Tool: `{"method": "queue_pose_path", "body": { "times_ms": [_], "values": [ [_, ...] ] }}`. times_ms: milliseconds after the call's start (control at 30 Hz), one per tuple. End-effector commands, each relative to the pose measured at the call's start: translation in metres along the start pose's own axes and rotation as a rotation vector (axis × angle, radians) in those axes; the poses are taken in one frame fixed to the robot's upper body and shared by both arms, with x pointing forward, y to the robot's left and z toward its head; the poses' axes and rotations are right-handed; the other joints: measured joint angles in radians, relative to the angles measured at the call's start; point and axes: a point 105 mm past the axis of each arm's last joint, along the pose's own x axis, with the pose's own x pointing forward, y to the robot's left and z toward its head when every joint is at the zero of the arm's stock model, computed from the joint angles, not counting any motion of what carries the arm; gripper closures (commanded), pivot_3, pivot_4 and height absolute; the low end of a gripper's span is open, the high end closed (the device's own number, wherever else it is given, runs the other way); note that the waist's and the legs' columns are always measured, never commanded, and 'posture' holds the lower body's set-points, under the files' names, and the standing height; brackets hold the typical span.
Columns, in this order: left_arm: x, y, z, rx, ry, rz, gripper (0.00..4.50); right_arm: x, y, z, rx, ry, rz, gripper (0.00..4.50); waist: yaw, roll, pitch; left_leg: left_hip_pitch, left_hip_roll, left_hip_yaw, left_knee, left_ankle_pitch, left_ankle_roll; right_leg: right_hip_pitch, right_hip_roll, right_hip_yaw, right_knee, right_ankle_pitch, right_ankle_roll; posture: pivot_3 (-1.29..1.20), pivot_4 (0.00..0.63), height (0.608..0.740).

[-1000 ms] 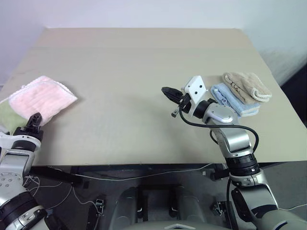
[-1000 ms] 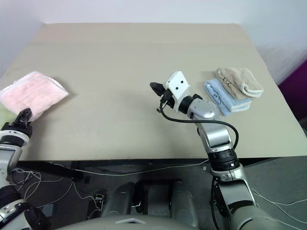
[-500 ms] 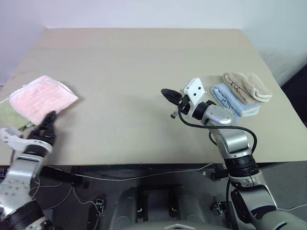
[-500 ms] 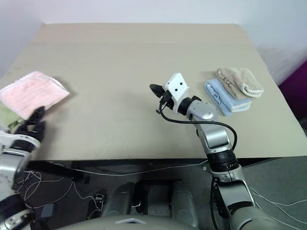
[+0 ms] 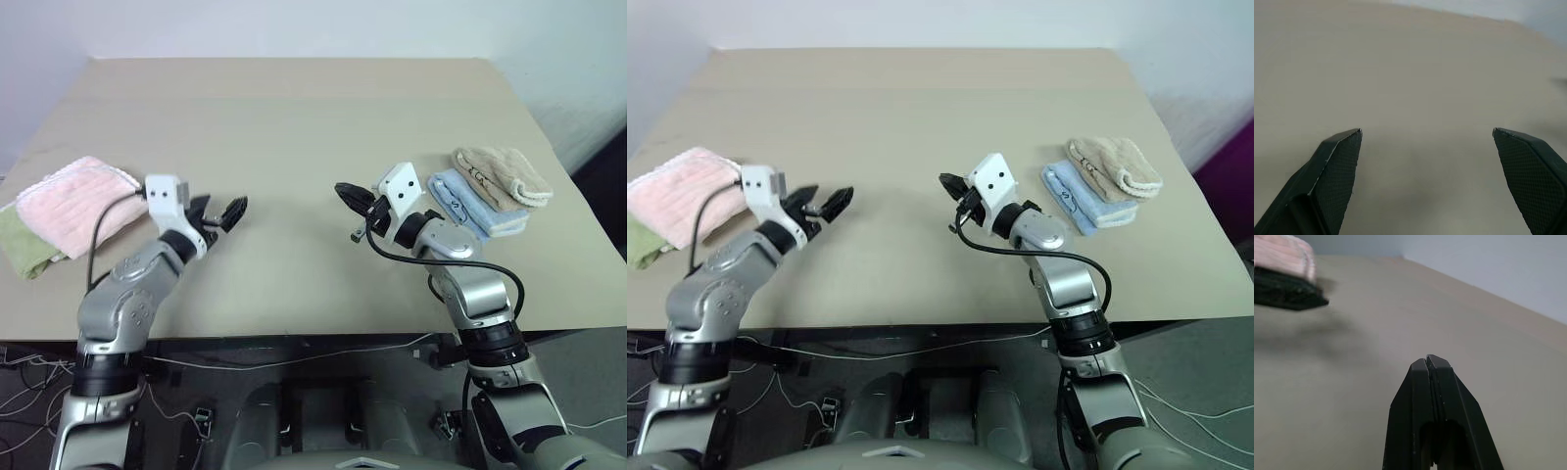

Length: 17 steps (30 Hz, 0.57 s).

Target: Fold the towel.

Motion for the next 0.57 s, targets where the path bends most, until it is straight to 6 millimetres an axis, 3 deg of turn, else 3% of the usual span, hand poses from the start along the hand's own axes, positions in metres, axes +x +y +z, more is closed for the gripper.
{"method": "queue_pose_path", "body": {
  "times_ms": [33,267,567],
  "values": [
    [0.007,0.006,0.003,0.133,-0.048,-0.021,0.02,-0.007,-0.017,0.005,0.039,-0.039,-0.113,4.5,0.0,0.0,0.0,0.0,0.0,0.0,0.0,0.0,0.0,0.0,0.0,0.0,0.0,0.0,0.0,0.0,0.15,0.74],
    [0.012,0.026,-0.003,0.126,-0.064,0.029,0.02,-0.013,-0.033,-0.002,0.118,-0.037,-0.211,4.5,0.003,0.0,0.0,0.0,0.0,0.0,0.001,0.0,0.001,0.0,0.0,0.0,0.001,0.0,0.001,0.0,0.15,0.74],
    [0.005,0.027,-0.022,0.107,-0.014,0.033,0.02,-0.019,-0.044,-0.01,0.143,-0.021,-0.262,4.5,0.001,0.0,0.0,0.0,0.0,0.0,0.002,0.0,0.001,0.001,0.0,0.0,0.001,0.0,0.001,0.0,0.15,0.74]
  ]
}}
